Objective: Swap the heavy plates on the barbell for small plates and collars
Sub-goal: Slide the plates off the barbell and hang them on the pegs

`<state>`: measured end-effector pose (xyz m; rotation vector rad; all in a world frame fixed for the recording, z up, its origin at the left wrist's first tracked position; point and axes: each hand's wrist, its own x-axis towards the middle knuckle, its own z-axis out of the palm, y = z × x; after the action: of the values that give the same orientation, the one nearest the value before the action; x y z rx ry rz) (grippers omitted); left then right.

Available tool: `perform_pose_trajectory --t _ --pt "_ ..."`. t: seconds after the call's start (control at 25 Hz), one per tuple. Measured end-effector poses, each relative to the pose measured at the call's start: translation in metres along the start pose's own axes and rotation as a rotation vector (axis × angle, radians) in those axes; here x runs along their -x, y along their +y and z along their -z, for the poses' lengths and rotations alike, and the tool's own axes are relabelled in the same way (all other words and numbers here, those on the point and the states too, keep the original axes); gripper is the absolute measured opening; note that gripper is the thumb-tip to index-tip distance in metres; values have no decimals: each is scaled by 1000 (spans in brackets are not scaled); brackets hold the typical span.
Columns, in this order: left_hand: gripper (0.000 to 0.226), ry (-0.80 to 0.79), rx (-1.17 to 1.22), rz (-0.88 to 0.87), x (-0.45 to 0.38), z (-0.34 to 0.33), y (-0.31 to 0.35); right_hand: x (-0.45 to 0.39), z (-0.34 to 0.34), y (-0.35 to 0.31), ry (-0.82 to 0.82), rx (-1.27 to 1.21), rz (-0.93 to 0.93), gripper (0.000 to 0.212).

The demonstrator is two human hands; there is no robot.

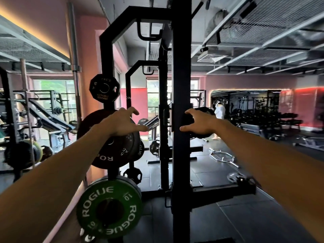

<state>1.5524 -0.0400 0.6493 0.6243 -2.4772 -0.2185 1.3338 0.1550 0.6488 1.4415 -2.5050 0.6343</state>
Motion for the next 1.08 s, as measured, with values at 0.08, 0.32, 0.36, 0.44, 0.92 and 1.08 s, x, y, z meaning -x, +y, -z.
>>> perform_pose_trajectory --t 0.08,0.32,0.36,0.44,0.92,1.08 --pt "92 -24 0 -11 -13 -17 25 6 8 32 2 -4 -39 88" --pt "91 -66 -17 -25 -64 -86 106 17 29 145 -33 -27 -116 84" --pt "91 -62 -10 -24 -74 -98 121 15 33 166 -39 -25 -129 85" --pt "85 -49 8 -18 -95 -120 146 7 42 208 -51 -25 -137 87" --pt "72 -10 -60 106 -189 -199 210 -68 46 361 -76 9 -101 73" --pt "69 -5 -108 137 -232 -227 198 -115 25 384 -72 2 -81 71"
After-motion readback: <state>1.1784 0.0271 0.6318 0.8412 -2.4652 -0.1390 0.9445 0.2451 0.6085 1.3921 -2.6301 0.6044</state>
